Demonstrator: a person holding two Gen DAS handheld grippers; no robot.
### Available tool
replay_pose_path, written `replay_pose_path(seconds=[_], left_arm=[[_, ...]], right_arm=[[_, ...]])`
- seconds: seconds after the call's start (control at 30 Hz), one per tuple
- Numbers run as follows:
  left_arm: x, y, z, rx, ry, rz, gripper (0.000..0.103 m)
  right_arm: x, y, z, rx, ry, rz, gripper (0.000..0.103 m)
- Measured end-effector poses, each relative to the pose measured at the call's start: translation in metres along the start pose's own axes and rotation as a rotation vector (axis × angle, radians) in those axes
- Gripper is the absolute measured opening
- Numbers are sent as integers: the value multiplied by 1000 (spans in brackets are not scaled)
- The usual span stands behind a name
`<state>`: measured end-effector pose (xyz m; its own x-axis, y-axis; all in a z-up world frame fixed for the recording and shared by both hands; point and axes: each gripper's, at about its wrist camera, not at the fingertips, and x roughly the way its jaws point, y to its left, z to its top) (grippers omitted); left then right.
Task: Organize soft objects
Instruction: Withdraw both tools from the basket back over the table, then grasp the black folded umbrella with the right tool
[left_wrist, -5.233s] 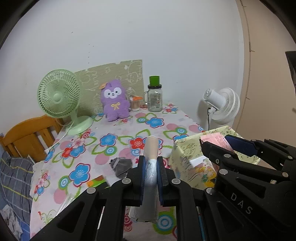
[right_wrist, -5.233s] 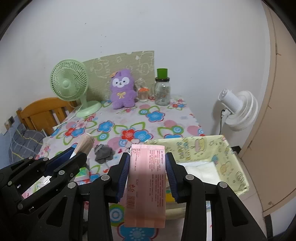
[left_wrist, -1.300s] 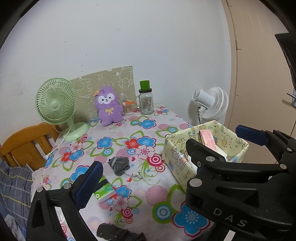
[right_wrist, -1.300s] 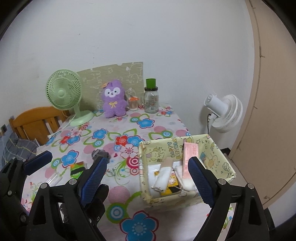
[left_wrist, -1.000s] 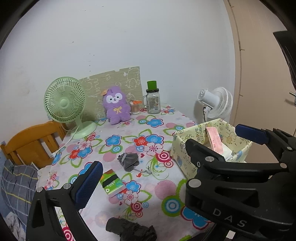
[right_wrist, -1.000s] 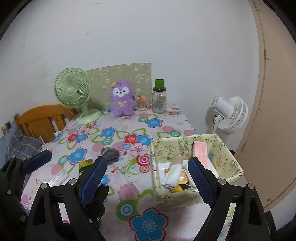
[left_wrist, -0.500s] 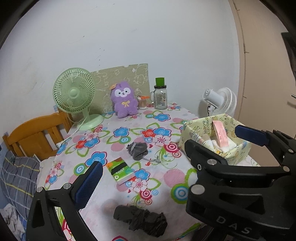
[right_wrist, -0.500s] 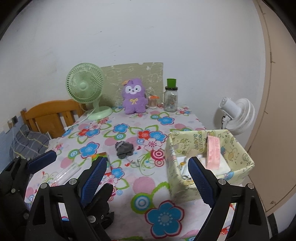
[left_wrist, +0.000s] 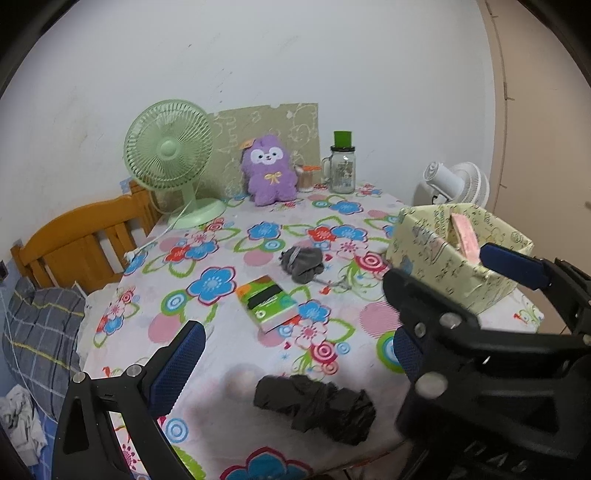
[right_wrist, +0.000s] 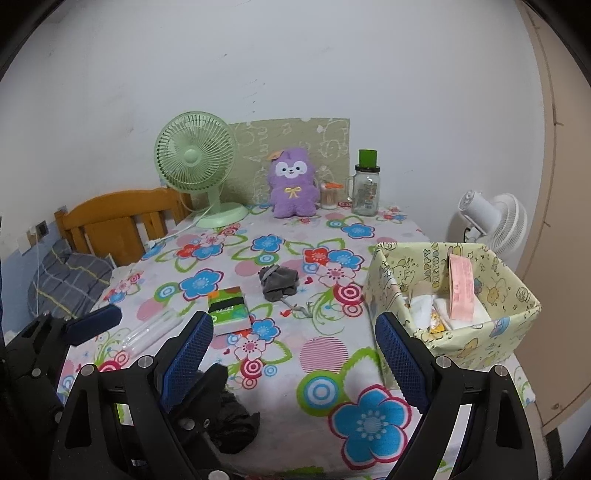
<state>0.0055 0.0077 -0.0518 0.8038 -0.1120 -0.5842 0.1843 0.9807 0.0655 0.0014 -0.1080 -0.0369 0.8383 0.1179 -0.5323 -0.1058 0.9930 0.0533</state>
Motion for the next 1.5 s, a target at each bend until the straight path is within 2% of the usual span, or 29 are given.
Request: replay_pose_path(seconds=[0.47, 0.77, 0.87, 1.07, 1.4, 1.5], left_arm=[[16, 28, -38, 2, 73, 55, 103], [28, 41, -60, -25, 143, 58, 102], [35, 43, -64, -33, 164, 63, 99], [51, 44, -70, -51, 204, 48, 98], [72, 44, -70, -89, 247, 38, 98], [76, 43, -68, -94, 250, 37, 98]], right_arm=[[27, 27, -26, -24, 61, 63, 91], [44, 46, -40, -61, 114, 104, 91], [49, 50, -43, -72, 129, 110, 91], [63, 51, -50, -74, 174, 108, 91], [91, 52, -64, -70, 281, 153, 74], [96, 50, -65, -50, 295, 178, 65]])
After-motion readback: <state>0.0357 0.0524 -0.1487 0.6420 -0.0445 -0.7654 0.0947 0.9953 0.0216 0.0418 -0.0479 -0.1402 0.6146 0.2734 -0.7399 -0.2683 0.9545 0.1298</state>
